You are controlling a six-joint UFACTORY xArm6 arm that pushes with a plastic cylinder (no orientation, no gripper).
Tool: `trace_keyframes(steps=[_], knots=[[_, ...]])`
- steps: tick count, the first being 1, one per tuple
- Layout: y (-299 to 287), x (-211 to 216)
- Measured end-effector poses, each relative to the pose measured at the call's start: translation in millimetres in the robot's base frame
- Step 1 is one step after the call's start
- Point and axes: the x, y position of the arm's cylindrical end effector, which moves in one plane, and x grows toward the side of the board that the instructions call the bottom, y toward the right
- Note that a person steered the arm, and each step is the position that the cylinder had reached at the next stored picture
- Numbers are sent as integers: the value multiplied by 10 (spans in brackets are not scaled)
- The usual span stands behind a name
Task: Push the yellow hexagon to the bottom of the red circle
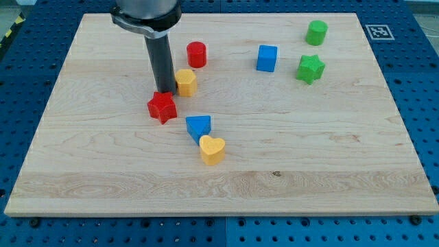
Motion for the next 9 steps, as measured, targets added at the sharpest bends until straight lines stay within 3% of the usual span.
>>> trace_keyframes(steps=[9], knots=[[209,186]])
